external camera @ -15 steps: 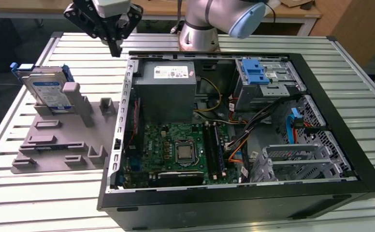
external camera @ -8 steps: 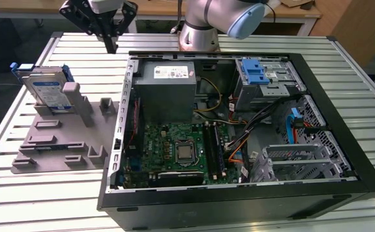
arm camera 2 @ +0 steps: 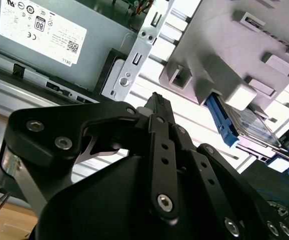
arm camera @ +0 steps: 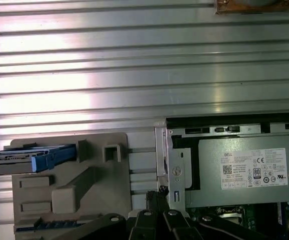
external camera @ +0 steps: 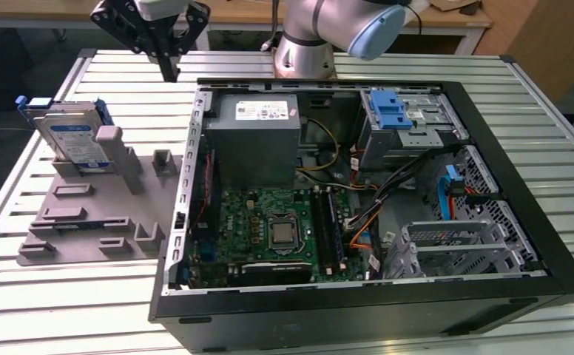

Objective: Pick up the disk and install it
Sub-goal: 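Reach for the disk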

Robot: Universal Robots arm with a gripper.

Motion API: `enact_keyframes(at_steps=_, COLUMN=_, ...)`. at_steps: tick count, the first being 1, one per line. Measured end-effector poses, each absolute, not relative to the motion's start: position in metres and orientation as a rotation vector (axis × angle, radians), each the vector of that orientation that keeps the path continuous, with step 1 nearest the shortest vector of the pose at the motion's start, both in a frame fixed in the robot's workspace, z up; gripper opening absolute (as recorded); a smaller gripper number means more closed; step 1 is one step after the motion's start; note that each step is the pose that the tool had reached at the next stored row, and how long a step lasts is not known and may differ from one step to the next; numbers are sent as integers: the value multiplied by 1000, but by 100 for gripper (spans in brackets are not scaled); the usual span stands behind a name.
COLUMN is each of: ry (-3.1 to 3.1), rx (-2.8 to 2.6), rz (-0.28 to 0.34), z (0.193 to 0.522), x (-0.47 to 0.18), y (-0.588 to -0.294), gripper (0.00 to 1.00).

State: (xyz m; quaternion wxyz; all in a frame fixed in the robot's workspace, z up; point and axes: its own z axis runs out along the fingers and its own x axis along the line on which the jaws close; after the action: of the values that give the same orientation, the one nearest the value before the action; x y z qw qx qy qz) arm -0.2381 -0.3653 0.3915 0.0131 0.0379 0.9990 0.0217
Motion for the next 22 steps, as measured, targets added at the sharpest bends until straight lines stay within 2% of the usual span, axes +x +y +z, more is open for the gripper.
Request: enact_keyframes(at_steps=22, ry=3112, rx=118, rz=68, z=391, x=-269, y=-358, gripper=11)
